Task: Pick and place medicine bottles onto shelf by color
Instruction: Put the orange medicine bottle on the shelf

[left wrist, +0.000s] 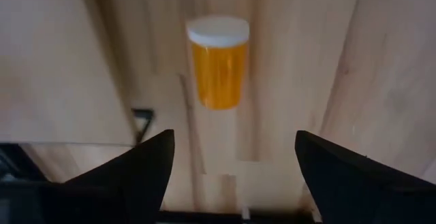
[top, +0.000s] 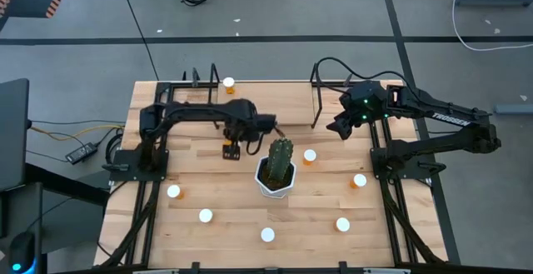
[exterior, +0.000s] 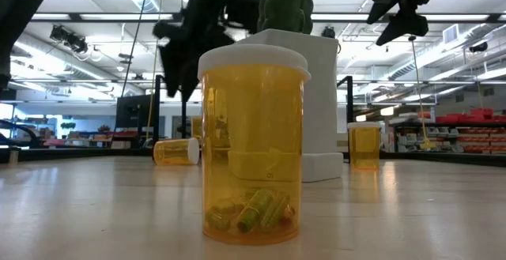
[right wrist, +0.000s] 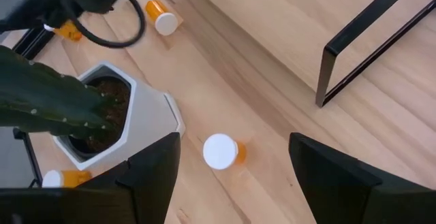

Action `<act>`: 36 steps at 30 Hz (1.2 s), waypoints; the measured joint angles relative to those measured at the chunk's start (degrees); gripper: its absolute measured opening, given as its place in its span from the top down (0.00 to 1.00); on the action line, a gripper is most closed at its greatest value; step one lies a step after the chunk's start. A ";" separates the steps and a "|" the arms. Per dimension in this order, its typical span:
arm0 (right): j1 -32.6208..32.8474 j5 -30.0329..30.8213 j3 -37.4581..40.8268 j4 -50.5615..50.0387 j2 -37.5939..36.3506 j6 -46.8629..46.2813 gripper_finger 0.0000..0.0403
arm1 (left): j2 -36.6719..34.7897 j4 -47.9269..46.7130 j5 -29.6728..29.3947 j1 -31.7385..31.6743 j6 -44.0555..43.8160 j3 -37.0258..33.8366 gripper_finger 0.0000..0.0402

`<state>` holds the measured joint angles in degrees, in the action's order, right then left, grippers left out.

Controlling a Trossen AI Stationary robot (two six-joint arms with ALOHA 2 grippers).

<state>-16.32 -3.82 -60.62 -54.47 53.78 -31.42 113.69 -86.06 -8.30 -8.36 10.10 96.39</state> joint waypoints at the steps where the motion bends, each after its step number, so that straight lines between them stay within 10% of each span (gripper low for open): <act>1: 0.00 -0.26 0.00 -0.22 0.00 0.14 0.30 | 0.00 0.24 -0.06 0.28 -0.78 -1.23 0.23; 23: 0.00 -0.67 0.00 -5.67 -0.24 2.33 0.30 | -10.95 11.67 2.48 2.24 -8.01 -15.25 0.23; 36: 0.00 -0.56 0.00 -5.80 -0.26 1.20 0.30 | -4.10 17.25 1.86 -0.93 -1.80 -15.40 0.23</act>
<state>-16.32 -4.38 -60.62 -60.27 53.52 -30.22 109.59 -68.81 -6.43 -9.29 8.29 80.99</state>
